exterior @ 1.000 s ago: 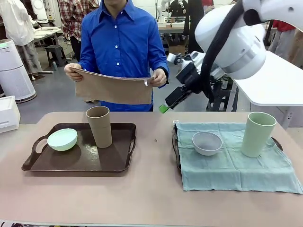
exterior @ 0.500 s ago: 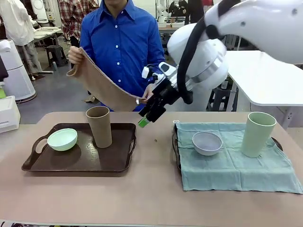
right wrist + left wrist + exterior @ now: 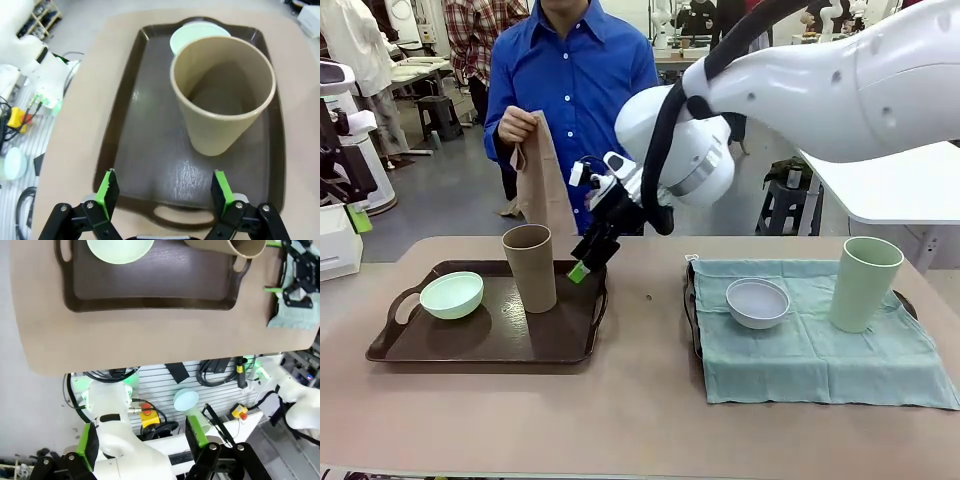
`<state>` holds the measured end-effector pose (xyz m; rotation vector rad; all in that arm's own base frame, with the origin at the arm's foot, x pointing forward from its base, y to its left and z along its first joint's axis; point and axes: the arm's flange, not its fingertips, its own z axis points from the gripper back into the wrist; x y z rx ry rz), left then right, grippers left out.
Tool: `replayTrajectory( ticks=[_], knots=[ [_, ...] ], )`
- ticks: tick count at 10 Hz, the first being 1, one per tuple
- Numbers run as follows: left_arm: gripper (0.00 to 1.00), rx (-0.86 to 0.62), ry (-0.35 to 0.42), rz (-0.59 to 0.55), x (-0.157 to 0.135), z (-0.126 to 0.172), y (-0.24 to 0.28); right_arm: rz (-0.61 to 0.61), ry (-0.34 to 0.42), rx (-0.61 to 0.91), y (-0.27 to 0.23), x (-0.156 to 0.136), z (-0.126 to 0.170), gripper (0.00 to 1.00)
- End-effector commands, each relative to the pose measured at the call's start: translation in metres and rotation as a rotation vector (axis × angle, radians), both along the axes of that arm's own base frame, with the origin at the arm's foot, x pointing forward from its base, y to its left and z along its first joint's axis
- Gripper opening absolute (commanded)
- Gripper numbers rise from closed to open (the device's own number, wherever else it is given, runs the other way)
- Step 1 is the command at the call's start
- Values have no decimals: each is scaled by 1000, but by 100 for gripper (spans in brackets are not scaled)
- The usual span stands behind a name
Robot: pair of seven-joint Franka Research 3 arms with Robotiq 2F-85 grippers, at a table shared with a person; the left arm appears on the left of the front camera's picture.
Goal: Set up a tray with a mat and arrange the tableware.
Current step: Pick up the Picnic Bowl and Reusable plastic cup from the Handle tray in front of the human's position and hold them in the air.
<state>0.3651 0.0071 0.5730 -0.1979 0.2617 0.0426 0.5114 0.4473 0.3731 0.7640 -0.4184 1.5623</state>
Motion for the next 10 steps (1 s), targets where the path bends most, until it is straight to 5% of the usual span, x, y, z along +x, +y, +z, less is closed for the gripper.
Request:
replayTrajectory(
  ticks=[1,8,9,10],
  knots=[
    [92,-33,-34,-44,-9,-6,-5,-30,-8,-57,22,15,-6,96],
    [92,-27,-20,-44,-7,-3,-3,-35,-9,-53,18,15,-8,96],
    [92,-39,-63,-34,23,-16,-8,158,-32,130,9,20,-13,96],
    [92,-25,-85,-7,54,-41,-12,205,-55,184,12,29,-32,96]
  ],
)
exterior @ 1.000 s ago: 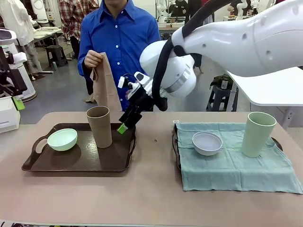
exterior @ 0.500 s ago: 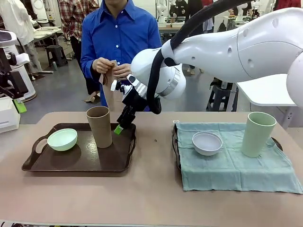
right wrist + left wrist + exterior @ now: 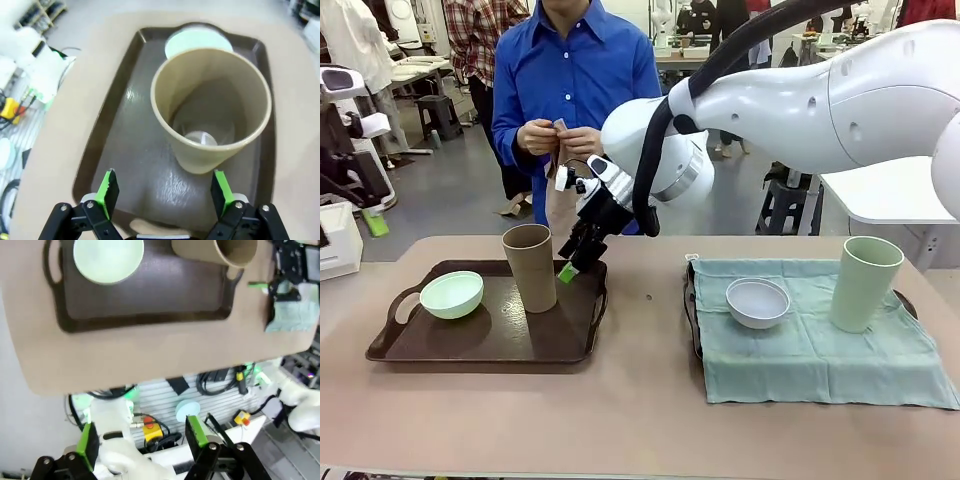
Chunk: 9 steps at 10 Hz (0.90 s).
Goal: Set up a tray with a mat and arrange the tableware.
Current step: Pick up the Picnic Bowl and Reusable plastic cup from the Handle tray in front of the human's position and hold them in the air.
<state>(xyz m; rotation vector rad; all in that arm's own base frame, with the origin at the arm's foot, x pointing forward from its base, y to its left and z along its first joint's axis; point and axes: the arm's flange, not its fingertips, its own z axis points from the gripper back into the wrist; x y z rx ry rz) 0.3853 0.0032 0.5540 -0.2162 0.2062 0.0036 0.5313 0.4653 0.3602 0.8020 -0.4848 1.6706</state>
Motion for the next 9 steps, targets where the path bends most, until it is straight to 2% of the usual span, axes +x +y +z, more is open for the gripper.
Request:
replayTrajectory(
  ticks=[1,2,4,7,9],
  knots=[
    [92,33,-72,34,52,-39,-11,130,3,147,-4,14,-32,96],
    [92,46,-125,4,58,-57,-14,100,26,134,-5,20,-44,96],
    [92,151,-224,-21,66,-73,-11,35,22,139,-7,29,-56,96],
    [92,174,-240,-54,68,-83,9,-17,16,148,5,26,-64,96],
    [92,190,-226,-63,70,-94,19,-65,-22,160,9,24,-65,96]
  ],
)
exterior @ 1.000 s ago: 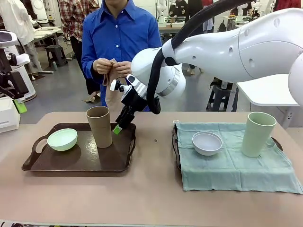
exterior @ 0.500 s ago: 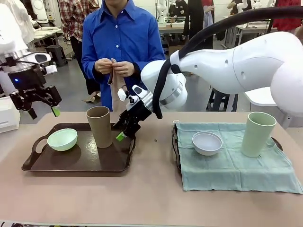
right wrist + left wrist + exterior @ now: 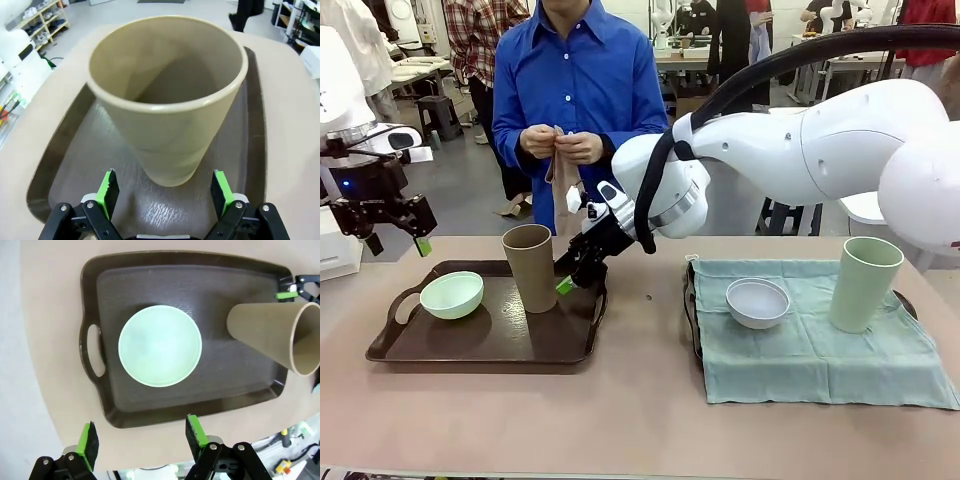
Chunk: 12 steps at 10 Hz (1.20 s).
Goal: Set up a tray with a mat and arrange the tableware.
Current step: Pick up the Picnic Bowl and Reusable plastic cup from the Handle tray in front of the human's position and hold them in the air.
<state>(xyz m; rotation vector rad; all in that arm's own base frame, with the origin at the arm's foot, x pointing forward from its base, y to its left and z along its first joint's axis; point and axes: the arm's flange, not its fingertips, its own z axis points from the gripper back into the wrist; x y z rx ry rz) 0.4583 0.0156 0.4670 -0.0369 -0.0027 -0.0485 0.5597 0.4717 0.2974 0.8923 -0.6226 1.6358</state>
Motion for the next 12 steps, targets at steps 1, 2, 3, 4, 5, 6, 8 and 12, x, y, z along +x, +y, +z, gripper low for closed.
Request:
replayTrajectory(
  ticks=[1,2,3,4,5,6,8,12],
  knots=[
    [92,12,-1,-14,-1,-13,10,-89,-1,28,6,-4,-3,96],
    [92,10,8,-8,1,-19,12,-84,20,27,9,-5,-4,96],
    [92,11,22,13,4,-25,15,-85,38,23,12,-7,-5,96],
    [92,18,39,43,9,-32,19,-82,47,30,15,-8,-5,96],
    [92,24,46,55,13,-37,19,-67,60,34,19,-10,-5,96],
    [92,28,55,62,17,-44,18,-57,67,36,22,-14,-4,96],
    [92,21,72,59,26,-56,15,-38,53,40,30,-19,-3,96],
    [92,19,99,28,35,-76,4,-5,16,39,42,-24,-4,96]
  ],
)
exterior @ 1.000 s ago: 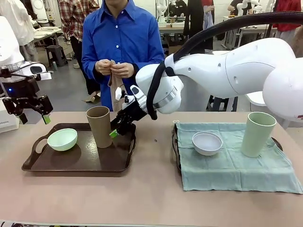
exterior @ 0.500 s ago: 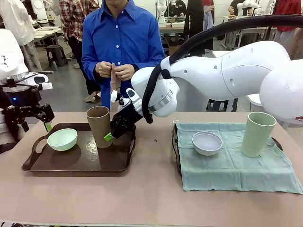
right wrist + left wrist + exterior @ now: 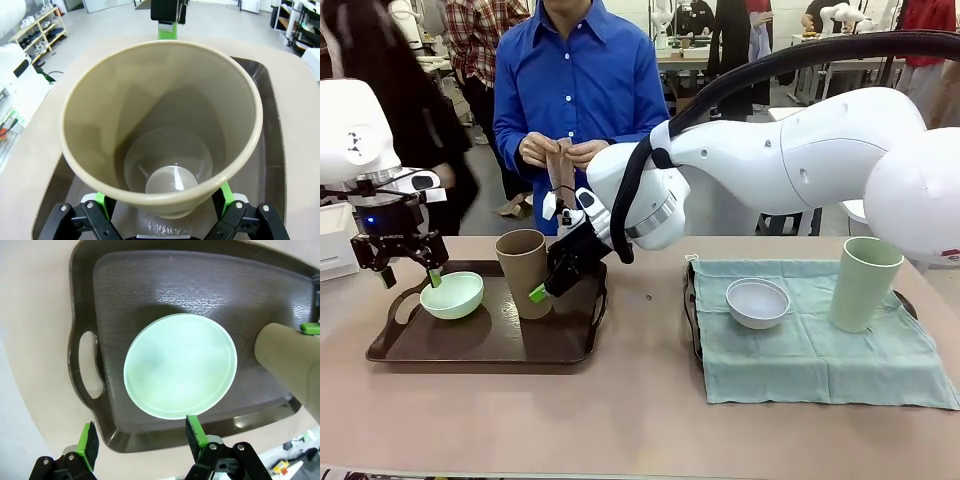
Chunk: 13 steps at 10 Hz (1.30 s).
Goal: Set up a tray with a mat and arrange the tableware.
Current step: Pick up the Picnic Bowl and Reusable plastic cup from the Handle tray in front of the human's position and hold them in the air.
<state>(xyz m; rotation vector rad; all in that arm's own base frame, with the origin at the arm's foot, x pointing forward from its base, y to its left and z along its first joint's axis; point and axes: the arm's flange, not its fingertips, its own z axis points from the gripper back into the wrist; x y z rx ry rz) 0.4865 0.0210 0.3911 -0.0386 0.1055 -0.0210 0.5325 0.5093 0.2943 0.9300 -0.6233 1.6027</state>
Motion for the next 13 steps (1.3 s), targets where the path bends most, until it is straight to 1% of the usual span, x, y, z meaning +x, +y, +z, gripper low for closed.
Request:
replayTrajectory(
  ticks=[1,3,8,9,10,11,12,13],
  knots=[
    [92,9,-9,4,9,-5,-1,10,-20,18,7,2,-1,96],
    [92,-7,-6,7,13,-11,0,15,-26,24,12,0,1,96],
    [92,-76,13,39,28,-29,-1,30,-68,34,18,-9,10,96],
    [63,-80,15,47,30,-32,0,34,-92,40,16,-11,12,88],
    [41,-66,23,44,31,-35,1,43,-103,41,16,-13,13,38],
    [12,-63,29,50,31,-38,3,47,-113,42,15,-15,14,29],
    [0,-61,35,55,32,-40,5,52,-116,51,13,-18,15,0],
    [0,-54,39,52,31,-43,5,59,-125,51,12,-21,17,0]
  ],
)
